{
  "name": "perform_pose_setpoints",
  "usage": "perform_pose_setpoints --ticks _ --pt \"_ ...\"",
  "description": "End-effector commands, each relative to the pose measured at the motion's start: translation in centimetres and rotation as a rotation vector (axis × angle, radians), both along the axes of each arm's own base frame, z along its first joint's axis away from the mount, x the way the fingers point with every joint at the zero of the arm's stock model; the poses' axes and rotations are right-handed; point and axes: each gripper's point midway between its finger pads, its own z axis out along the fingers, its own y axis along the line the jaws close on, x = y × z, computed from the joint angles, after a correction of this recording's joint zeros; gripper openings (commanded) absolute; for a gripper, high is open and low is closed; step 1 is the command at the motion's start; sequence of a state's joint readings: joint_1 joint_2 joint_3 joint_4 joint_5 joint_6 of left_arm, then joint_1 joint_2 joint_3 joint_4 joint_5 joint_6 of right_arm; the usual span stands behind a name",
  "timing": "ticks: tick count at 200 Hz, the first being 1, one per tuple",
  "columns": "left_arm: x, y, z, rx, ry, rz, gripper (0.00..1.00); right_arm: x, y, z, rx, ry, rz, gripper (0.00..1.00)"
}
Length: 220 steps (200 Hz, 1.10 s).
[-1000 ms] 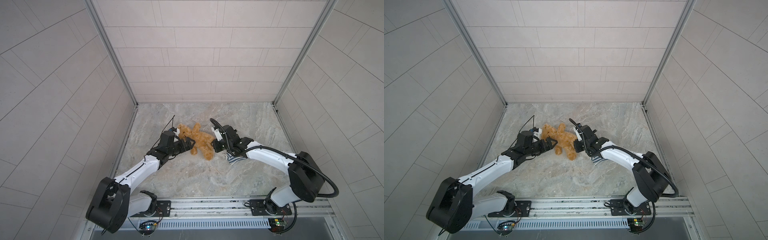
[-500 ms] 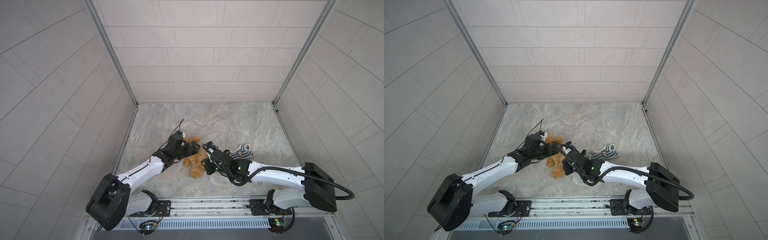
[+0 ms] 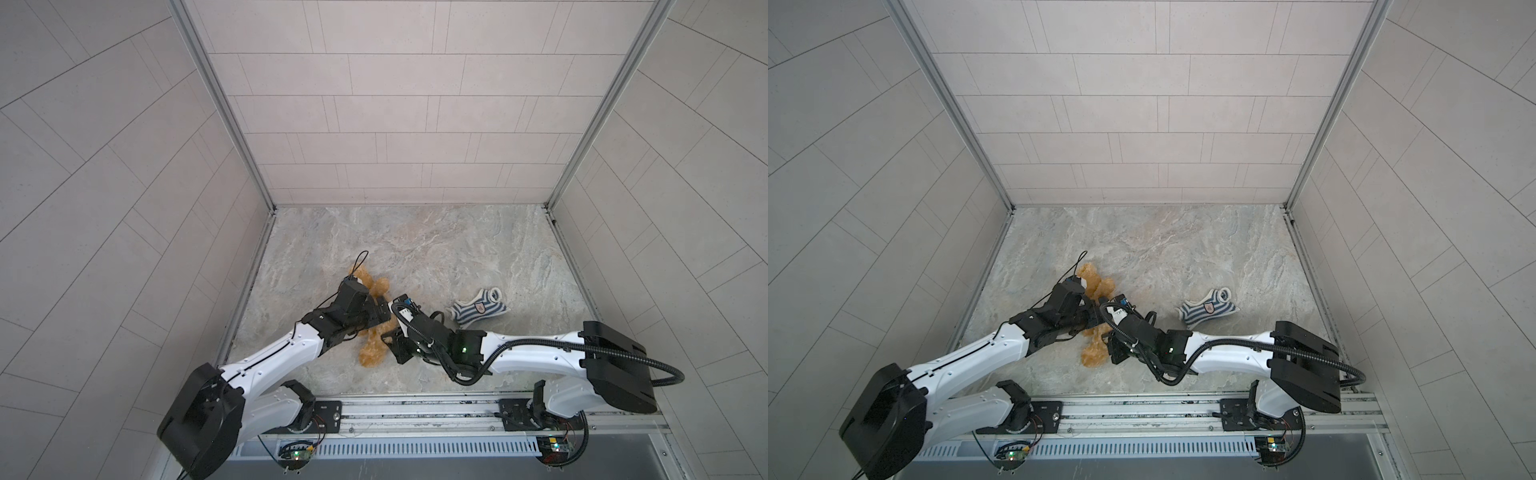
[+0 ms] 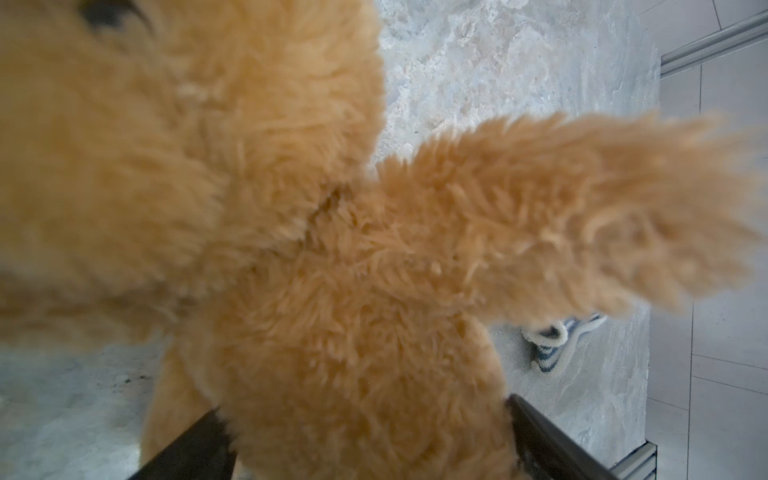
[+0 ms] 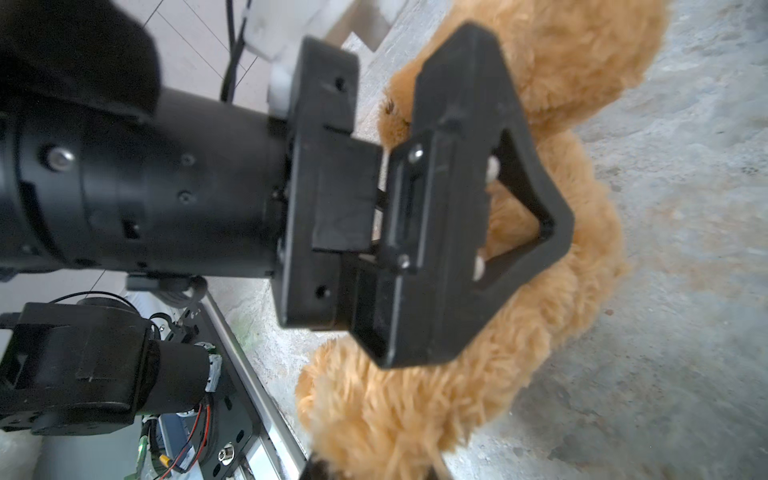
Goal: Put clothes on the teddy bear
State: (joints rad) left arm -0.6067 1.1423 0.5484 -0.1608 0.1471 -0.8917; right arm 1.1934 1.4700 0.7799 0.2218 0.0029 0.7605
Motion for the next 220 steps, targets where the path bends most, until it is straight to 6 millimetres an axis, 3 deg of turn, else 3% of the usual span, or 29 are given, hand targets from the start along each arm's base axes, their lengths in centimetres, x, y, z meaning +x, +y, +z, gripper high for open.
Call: perform_pose_setpoints --ticks 1,39,57,80,92,97,124,183,202,220 --pt "-0.4 0.5 -1.6 0.037 0.048 0.024 1.00 -1.6 1.8 1.8 0.094 -0.015 0.067 0.23" --pt "-0.6 0.9 -3.3 0.075 0.065 0.018 0.99 -2.6 2.1 1.7 0.161 -0.025 0.094 0.24" --pt "-0.6 1.3 -3.5 0.111 0.056 0.005 0.92 -2.9 1.5 2.1 0.162 -0.048 0.103 0.29" --pt "-0.4 1.5 -3.2 0.166 0.029 -0.039 0.76 -2.6 -0.7 2.5 0.130 -0.081 0.064 0.36" --pt "-0.1 1.4 -3.0 0.190 0.018 -0.074 0.73 -2.3 -1.8 3.4 0.142 -0.093 0.035 0.42" --pt "0.0 1.3 -2.9 0.198 0.014 -0.090 0.72 -2.3 -2.8 2.4 0.114 -0.085 0.027 0.45" --pt "0.5 0.6 -2.1 0.267 -0.016 -0.200 0.71 -1.7 -6.3 2.6 0.049 -0.078 -0.023 0.57" --pt "-0.7 -2.5 -0.3 0.499 -0.132 -0.506 0.70 3.8 -14.8 3.9 0.042 -0.012 -0.181 0.63" --pt "-1.4 -3.7 -0.7 0.523 -0.145 -0.585 0.70 5.9 -16.6 4.2 0.047 -0.012 -0.222 0.64" --pt "-2.3 -5.2 -0.9 0.538 -0.177 -0.657 0.70 7.7 -17.1 4.7 0.042 -0.017 -0.233 0.65"
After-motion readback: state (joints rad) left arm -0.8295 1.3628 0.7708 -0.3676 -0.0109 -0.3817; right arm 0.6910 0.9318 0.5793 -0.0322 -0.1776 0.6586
